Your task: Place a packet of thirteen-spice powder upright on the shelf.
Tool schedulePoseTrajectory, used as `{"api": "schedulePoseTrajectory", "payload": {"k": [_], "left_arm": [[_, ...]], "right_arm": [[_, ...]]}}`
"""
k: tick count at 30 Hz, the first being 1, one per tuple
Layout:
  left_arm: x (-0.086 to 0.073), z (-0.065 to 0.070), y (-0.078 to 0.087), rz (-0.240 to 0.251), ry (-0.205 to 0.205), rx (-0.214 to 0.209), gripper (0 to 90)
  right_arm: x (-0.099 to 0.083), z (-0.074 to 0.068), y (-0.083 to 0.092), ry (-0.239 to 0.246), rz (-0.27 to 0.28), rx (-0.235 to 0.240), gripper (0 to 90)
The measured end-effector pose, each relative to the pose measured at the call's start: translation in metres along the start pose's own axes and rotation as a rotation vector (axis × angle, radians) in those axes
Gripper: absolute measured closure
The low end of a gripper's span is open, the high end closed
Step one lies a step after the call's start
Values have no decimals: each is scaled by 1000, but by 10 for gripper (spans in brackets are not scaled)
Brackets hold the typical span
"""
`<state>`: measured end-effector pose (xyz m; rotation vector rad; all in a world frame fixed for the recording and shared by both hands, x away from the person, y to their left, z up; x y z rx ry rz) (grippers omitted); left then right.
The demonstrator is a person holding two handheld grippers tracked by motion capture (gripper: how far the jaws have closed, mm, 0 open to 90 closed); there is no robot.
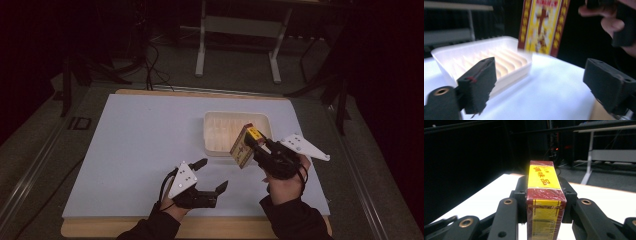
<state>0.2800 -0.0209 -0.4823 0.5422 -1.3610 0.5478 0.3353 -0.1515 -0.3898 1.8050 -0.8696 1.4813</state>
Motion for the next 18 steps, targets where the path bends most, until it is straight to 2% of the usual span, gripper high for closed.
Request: {"api": "schedulePoseTrajectory", "payload": {"k": [4,11,18], "left_arm": [[-2,-4,7,-28,-35,31,32],[-7,-12,19,-44,-52,55,28],[-16,-19,23,-40,-20,81,27]], "right_arm": [[8,10,-3,28,26,-39,673],[23,29,-9,83,60,-108,673],[32,43,-20,130,84,-168,673]]}}
Point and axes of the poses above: each handheld gripper's, and its own axes: y roughly backward along the jaws, x roughly out of its top, z roughly to its right, the point moved 9 cm from there along -y, roughly forward along the jaws, and after that the axes turned 8 degrees about z, right-handed, at the moved point
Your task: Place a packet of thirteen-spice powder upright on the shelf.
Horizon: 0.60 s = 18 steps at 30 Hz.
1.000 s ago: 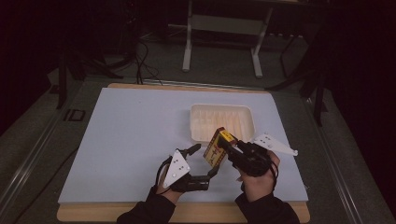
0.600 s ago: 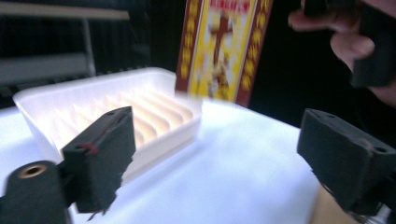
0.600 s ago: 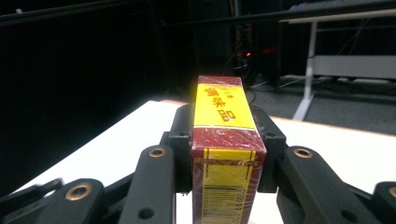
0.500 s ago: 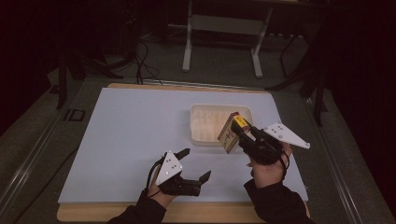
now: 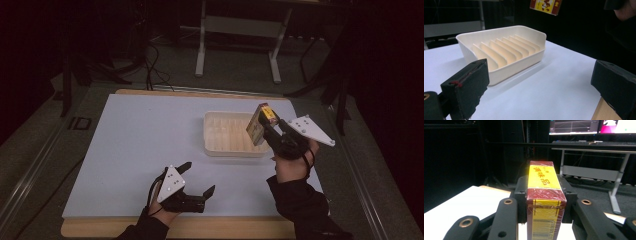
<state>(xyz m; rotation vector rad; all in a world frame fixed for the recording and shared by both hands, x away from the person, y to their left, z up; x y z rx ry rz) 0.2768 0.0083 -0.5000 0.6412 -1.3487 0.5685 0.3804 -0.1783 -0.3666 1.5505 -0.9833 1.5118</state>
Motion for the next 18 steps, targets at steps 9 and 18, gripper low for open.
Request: {"api": "schedulePoseTrajectory", "payload": {"k": [9,18], "left_arm": [[-6,-4,-1,-4,-5,43,11],[-7,-5,-1,-3,19,42,11]], "right_arm": [[-2,15,-18,34,0,-60,673],[-8,33,-35,32,1,-118,673]]}}
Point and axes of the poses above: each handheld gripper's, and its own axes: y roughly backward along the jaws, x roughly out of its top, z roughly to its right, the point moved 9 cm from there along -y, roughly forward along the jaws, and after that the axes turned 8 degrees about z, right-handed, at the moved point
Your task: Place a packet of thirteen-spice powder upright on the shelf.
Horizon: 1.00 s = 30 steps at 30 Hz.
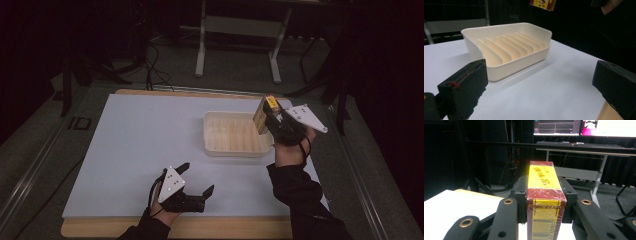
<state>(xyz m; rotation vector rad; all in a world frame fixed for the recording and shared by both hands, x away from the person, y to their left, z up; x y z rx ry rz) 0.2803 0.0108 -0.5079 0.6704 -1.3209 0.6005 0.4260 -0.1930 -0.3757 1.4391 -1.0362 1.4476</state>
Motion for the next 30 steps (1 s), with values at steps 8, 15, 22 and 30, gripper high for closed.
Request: {"api": "schedulePoseTrajectory", "payload": {"k": [8,15,22,30], "left_arm": [[-4,-2,-2,-17,-19,20,12],[-4,-1,-2,-14,-17,19,12],[-4,-1,-2,-17,-18,17,12],[-4,-3,-2,-14,-13,22,12]], "right_arm": [[-17,4,-14,6,-22,-33,673],[-31,4,-22,14,-26,-57,674],[-47,8,-29,-32,-36,-84,674],[-64,12,-33,-45,-58,-106,674]]}}
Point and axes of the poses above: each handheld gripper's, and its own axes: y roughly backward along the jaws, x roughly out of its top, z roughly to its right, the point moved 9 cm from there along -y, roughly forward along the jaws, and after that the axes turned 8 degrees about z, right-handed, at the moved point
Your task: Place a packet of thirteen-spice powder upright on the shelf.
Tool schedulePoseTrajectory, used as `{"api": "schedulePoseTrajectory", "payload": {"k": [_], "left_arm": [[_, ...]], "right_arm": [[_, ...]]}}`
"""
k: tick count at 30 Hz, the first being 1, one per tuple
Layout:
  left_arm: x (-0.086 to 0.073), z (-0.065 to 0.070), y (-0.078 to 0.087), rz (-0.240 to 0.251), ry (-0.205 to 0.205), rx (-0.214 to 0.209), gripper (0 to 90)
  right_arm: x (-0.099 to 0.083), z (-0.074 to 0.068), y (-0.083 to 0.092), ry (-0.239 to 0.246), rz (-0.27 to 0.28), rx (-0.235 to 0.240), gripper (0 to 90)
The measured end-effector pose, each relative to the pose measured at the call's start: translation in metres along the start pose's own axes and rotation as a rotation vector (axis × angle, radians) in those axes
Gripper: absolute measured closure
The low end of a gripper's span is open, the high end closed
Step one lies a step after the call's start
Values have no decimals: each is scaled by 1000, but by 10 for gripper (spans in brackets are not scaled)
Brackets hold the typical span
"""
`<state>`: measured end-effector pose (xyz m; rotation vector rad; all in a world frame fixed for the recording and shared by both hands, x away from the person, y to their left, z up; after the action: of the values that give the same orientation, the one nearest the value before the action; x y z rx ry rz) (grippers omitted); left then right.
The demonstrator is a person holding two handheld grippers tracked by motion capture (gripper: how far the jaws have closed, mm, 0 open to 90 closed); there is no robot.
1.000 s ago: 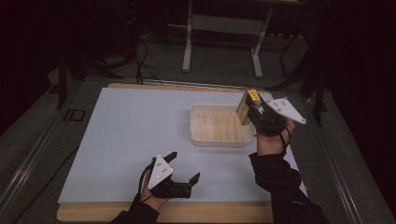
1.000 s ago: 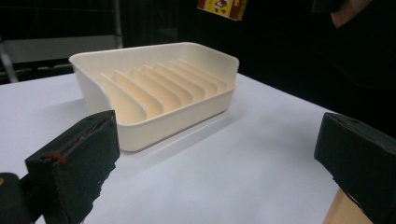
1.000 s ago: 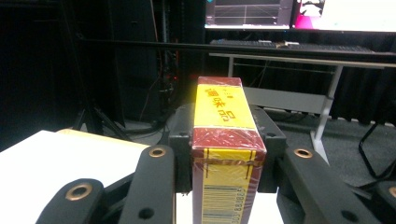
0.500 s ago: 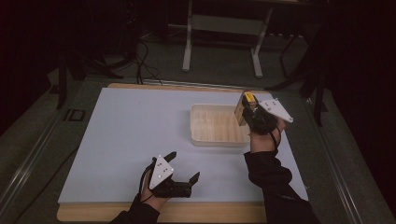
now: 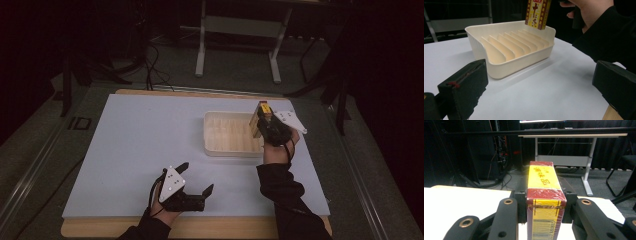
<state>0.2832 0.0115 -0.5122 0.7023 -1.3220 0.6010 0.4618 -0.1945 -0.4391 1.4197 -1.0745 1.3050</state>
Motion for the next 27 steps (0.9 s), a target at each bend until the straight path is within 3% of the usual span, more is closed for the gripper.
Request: {"api": "schedulePoseTrajectory", "payload": {"k": [1,14,21,27], "left_arm": [[0,0,0,1,6,-2,12],[0,-1,0,-6,7,1,12],[0,-1,1,-8,13,3,12],[0,-2,0,-13,21,4,12]], "right_arm": [[-5,1,-2,24,-4,-9,674],[-20,9,-3,-7,-46,-24,674],[-25,10,-4,32,-64,-39,674],[-26,10,-4,36,-68,-43,674]]}}
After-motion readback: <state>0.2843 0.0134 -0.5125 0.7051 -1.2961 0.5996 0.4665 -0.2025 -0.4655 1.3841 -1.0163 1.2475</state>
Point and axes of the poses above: each handheld gripper's, and its own axes: y roughly backward along the jaws, x roughly out of its top, z roughly to its right, the point moved 9 cm from there along -y, roughly forward along the jaws, and after that the axes turned 8 degrees about z, right-handed, at the moved point
